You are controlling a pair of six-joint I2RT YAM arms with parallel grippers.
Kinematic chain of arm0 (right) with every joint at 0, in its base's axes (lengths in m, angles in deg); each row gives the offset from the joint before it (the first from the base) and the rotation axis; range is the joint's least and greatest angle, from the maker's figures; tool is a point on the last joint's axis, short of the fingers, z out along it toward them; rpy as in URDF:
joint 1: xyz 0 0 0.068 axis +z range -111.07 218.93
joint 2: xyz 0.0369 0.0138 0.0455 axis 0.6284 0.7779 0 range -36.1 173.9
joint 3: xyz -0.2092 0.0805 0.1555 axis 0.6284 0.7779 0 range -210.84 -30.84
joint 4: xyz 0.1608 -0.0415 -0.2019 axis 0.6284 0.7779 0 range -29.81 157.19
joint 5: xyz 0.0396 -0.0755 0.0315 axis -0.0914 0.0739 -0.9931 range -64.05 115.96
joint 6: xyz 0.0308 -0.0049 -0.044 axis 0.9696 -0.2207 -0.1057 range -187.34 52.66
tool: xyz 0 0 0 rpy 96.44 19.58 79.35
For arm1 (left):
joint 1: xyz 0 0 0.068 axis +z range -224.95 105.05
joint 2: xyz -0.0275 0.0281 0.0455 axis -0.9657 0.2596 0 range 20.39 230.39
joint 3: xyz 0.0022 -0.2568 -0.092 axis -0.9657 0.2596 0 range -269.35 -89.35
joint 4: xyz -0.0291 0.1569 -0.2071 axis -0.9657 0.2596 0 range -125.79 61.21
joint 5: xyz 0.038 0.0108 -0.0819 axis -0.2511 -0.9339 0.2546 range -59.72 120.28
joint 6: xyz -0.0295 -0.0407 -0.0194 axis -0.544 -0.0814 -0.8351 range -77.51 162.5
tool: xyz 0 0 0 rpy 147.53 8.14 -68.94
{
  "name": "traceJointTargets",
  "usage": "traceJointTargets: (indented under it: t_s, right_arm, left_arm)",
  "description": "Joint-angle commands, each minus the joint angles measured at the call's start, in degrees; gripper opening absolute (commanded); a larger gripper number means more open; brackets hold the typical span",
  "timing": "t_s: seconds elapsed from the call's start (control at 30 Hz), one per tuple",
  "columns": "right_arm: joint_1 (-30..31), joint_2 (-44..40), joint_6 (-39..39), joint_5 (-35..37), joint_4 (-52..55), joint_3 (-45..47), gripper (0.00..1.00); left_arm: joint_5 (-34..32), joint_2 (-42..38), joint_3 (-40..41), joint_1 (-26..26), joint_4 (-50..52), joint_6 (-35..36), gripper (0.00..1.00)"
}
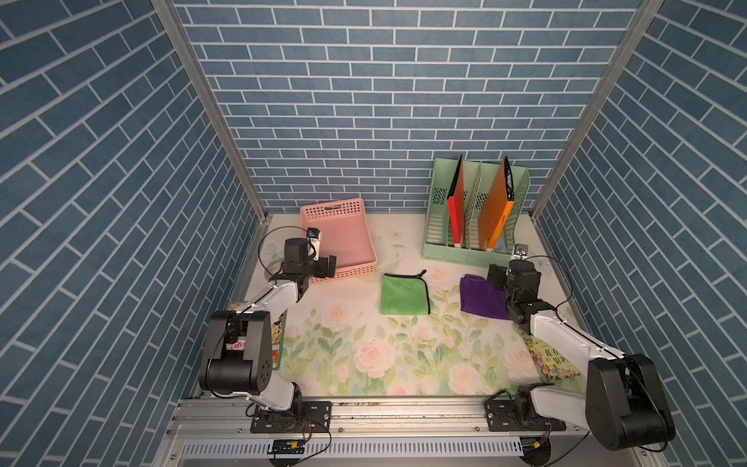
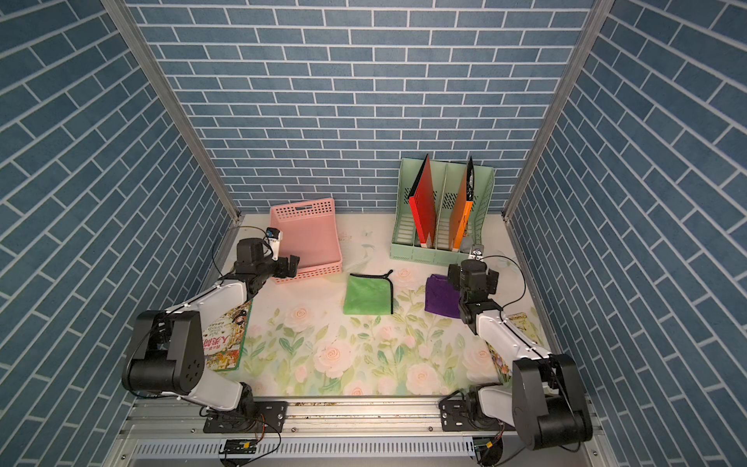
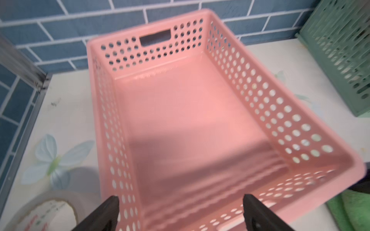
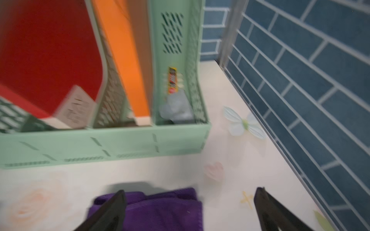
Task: Fold the square dishcloth
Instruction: Reset both arms
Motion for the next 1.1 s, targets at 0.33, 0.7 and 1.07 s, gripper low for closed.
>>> traceJointTargets:
  t_s: [0.33, 0.7, 1.07]
  right_arm:
    - [-4.6, 1.3, -4.4, -3.4, -46.5, 20.3, 1.0]
    - [-4.4, 17.7, -13.0, -26.1, -86.0, 30.7, 1.0]
    - [-4.2, 14.7, -11.5, -20.8, -56.5, 17.4, 1.0]
  left_arm:
    - [-6.5, -0.4, 18.4, 2.0, -39.7, -3.6, 1.0]
    - [-8.0, -2.6, 38.7, 1.6, -71.7, -3.4, 1.0]
    - [-8.7, -1.4, 32.3, 1.0, -62.2, -3.2, 1.0]
